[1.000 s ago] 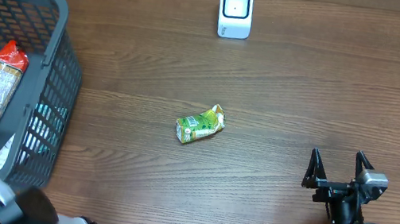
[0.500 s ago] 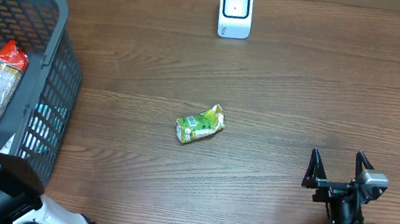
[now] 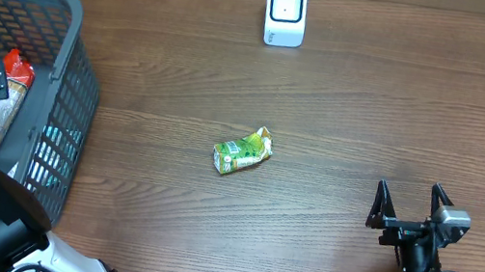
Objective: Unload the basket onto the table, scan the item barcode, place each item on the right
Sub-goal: 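Reach the left gripper back into the basket toward the spaghetti pack, then grasp the red-capped spaghetti pack and lift it out of the basket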
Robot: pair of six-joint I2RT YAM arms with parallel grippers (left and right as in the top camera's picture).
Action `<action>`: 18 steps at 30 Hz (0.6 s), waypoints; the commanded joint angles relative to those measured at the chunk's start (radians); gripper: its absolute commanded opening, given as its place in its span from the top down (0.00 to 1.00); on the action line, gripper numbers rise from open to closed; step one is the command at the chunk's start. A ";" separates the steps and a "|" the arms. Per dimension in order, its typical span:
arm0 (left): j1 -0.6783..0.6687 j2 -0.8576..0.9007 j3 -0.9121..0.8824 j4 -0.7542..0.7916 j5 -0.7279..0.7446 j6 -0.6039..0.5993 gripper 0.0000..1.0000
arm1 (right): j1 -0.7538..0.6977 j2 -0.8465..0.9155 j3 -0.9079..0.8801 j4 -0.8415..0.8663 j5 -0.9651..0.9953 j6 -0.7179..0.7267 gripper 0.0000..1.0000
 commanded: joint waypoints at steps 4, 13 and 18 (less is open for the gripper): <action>0.005 0.011 -0.123 0.157 -0.021 0.165 0.00 | 0.008 -0.011 -0.011 0.004 0.006 0.003 0.00; 0.005 0.014 -0.271 0.348 -0.020 0.320 0.00 | 0.008 -0.012 -0.011 0.004 0.006 0.003 0.00; 0.005 0.028 -0.315 0.404 -0.021 0.333 0.00 | 0.008 -0.011 -0.011 0.004 0.006 0.003 0.00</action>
